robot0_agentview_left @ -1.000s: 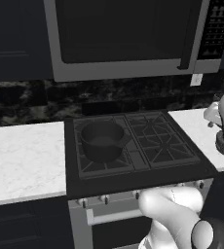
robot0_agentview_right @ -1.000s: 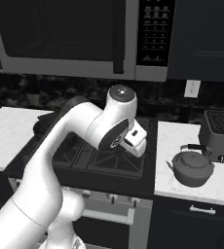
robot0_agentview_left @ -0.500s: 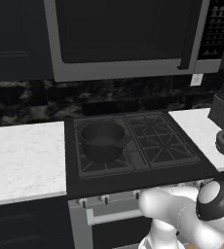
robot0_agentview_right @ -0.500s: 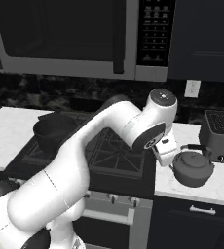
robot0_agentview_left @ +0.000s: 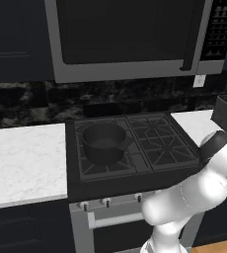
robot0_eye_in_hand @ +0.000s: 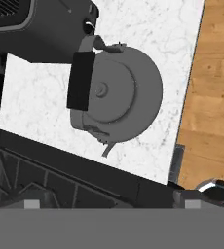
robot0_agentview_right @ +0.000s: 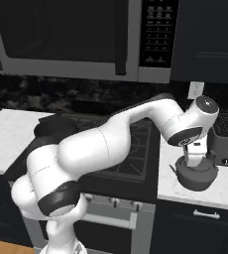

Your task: Pick the kettle from the counter and place it on a stove burner. Then turn the burner on.

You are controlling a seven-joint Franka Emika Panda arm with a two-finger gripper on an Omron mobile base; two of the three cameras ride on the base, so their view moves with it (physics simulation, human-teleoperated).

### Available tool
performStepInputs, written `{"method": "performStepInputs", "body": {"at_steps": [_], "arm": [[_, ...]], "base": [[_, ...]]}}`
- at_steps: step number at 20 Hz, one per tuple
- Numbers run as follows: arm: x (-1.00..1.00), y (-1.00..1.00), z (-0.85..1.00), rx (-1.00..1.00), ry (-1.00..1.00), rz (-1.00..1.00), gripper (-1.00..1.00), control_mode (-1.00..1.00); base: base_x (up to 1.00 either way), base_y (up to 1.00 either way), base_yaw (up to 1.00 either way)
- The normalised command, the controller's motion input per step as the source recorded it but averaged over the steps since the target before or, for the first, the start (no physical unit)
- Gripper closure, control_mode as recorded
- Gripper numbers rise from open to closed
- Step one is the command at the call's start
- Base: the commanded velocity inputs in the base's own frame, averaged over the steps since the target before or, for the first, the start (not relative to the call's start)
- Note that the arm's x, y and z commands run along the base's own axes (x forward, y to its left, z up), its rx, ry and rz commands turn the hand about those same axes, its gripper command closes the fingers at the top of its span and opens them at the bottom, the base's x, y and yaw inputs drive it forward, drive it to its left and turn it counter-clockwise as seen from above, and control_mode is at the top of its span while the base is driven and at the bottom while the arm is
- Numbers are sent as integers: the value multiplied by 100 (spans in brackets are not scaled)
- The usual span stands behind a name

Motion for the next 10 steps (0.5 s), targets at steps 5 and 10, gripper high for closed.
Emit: {"method": "performStepInputs", "body": {"at_steps": [5, 10], "arm": [[-2, -36, -20, -1, 6, -6, -100, -100], [20, -5, -35, -8, 0, 0, -100, -100]], "base": [[0, 0, 0], [0, 0, 0]]}}
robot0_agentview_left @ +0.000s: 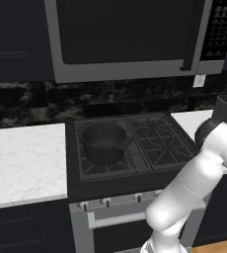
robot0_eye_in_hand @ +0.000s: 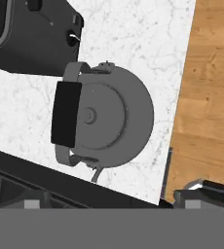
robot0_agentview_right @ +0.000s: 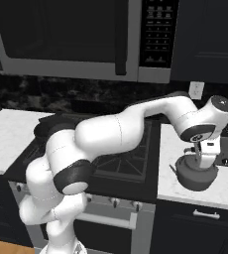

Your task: Pick the kettle from the counter and place it on a stove burner. Then turn the burner on.

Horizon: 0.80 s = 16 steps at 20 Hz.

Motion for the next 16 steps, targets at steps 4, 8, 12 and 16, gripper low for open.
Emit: {"method": "performStepInputs", "body": {"at_steps": [4, 8, 12, 16], "arm": [[38, 0, -48, -12, 0, 0, -100, -100], [45, 0, -35, -7, 0, 0, -100, -100], [43, 0, -29, -5, 6, 0, -100, -100], [15, 0, -39, -9, 15, 0, -100, -100]], "base": [[0, 0, 0], [0, 0, 0], [0, 0, 0], [0, 0, 0]]}}
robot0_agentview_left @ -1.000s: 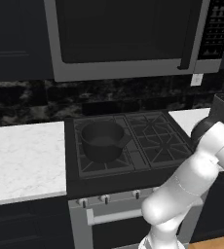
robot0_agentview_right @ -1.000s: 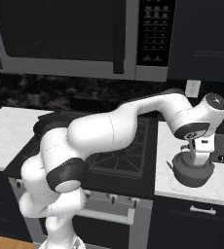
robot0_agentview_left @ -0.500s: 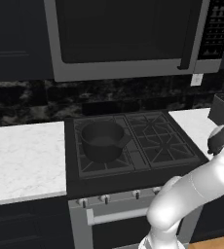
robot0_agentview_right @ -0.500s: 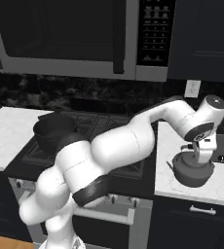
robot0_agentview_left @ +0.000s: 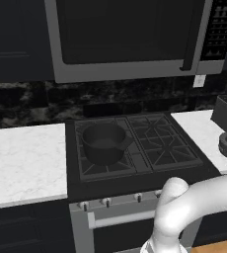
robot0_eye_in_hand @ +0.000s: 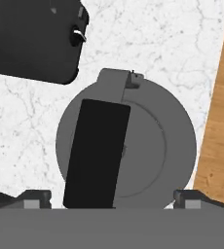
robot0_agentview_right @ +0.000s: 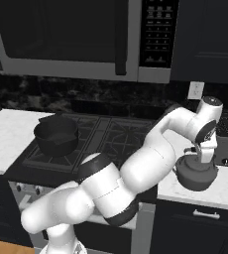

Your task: Pick the kettle from the counter and place it on a stove burner. Then turn the burner on.

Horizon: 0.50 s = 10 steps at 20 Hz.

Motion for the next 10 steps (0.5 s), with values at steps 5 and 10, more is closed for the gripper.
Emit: {"method": "performStepInputs", "body": {"at_steps": [5, 10], "arm": [[15, 0, -39, -6, 9, 0, 100, -100], [7, 0, -25, -4, -3, 0, 100, -100]], "base": [[0, 0, 0], [0, 0, 0]]}}
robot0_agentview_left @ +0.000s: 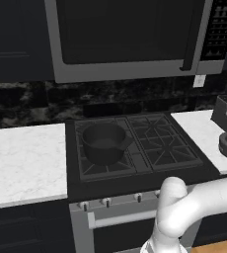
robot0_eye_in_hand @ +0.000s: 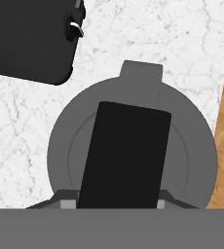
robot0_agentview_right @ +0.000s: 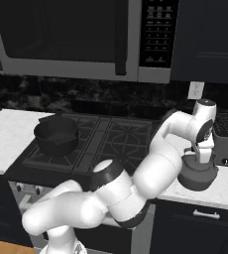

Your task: Pick the kettle from the counter and place it on a stove burner. Then turn the burner on.

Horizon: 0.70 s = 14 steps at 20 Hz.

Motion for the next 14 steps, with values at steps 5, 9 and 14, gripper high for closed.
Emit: {"method": "performStepInputs", "body": {"at_steps": [5, 9, 14], "arm": [[-3, 0, -1, 0, -4, 0, 100, -100], [-34, 7, 34, 0, -6, 0, 100, -100], [-41, 30, 54, 0, -12, 0, 100, -100]], "base": [[0, 0, 0], [0, 0, 0], [0, 0, 0]]}}
